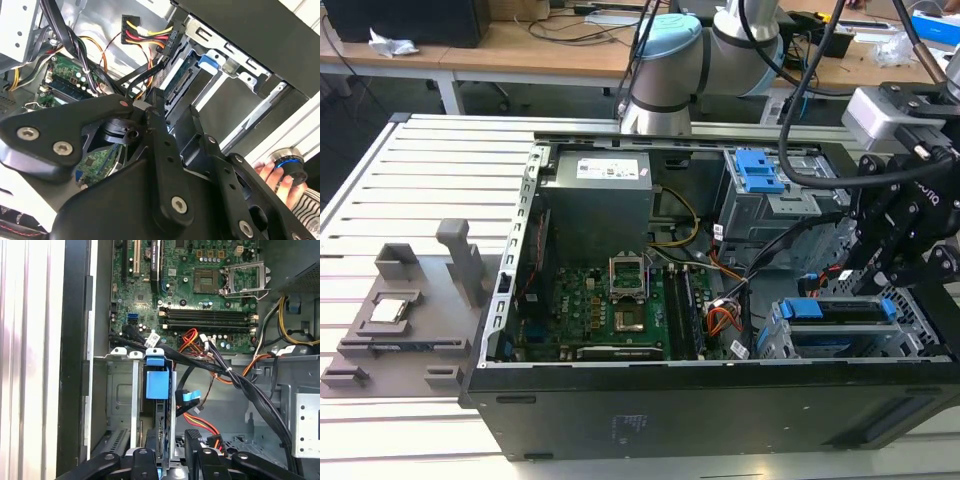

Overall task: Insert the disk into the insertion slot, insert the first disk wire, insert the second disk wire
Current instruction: 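Insert the first disk wire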

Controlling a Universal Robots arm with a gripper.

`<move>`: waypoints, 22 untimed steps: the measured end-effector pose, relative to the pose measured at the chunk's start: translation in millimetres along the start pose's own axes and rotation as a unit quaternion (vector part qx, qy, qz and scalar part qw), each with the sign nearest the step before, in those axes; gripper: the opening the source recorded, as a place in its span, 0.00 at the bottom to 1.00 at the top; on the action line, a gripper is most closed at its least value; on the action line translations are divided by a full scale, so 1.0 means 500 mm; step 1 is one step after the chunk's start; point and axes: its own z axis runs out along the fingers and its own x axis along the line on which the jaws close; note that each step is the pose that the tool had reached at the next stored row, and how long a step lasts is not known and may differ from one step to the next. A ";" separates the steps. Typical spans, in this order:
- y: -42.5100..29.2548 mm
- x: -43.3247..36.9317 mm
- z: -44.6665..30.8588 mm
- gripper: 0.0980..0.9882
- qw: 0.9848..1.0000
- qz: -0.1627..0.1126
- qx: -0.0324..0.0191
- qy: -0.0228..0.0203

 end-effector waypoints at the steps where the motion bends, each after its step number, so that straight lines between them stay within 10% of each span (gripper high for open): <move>1: 0.000 0.000 0.001 0.30 1.000 -0.007 0.000 0.000; 14: -0.050 -0.040 0.003 0.30 0.999 -0.035 0.000 0.014; 22: -0.062 -0.060 0.003 0.30 0.998 -0.049 -0.001 0.032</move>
